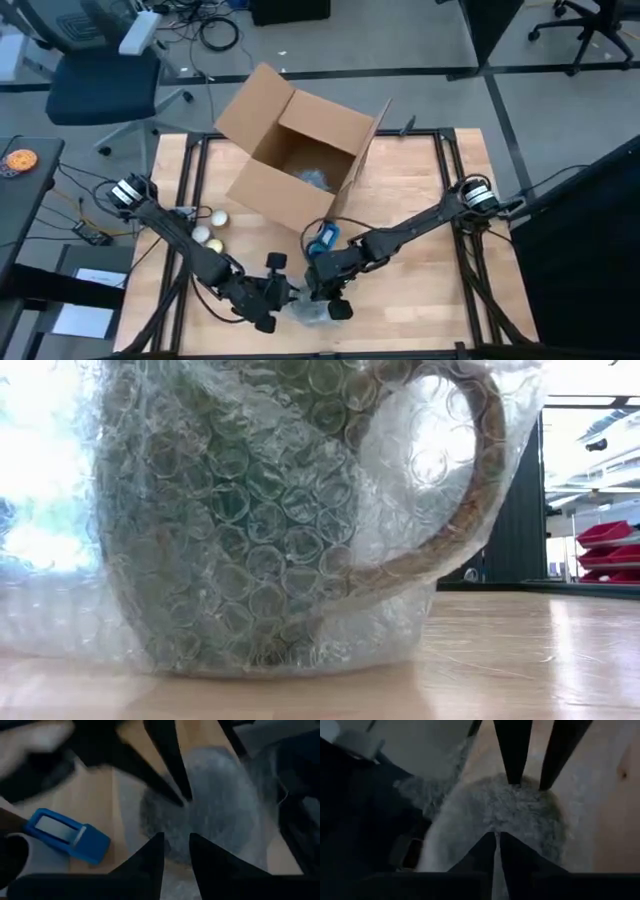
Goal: Wrap mug
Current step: Wrap the brown mug with the bubble wrap on the table
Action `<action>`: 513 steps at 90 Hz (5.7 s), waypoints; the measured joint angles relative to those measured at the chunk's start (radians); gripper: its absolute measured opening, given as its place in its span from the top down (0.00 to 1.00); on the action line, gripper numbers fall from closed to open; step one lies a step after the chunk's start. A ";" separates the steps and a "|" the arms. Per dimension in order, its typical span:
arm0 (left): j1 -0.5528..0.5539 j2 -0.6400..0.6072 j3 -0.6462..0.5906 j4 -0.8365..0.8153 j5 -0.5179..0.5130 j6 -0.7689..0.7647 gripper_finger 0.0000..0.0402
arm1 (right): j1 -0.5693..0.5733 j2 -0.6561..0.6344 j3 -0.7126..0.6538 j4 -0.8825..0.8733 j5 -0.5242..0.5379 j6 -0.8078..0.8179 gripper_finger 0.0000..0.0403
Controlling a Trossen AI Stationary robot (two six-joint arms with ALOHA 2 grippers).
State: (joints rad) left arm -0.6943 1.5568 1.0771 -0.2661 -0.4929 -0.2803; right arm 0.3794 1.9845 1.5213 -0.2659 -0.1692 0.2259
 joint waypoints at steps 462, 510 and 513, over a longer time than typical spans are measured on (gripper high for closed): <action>-0.112 -0.106 -0.068 -0.784 -0.288 -0.818 1.00 | 0.147 0.156 0.503 -0.471 0.056 0.087 1.00; -0.111 -0.104 -0.068 -0.772 -0.564 -0.819 1.00 | 0.109 0.071 0.506 -0.636 0.697 0.054 1.00; -0.111 -0.104 -0.068 -0.772 -0.572 -0.819 1.00 | 0.095 0.087 0.495 -0.608 0.695 0.046 1.00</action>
State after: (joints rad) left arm -0.8051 1.4528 1.0096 -1.0376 -1.0650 -1.0996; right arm 0.4748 2.0711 2.0161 -0.8737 0.5259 0.2721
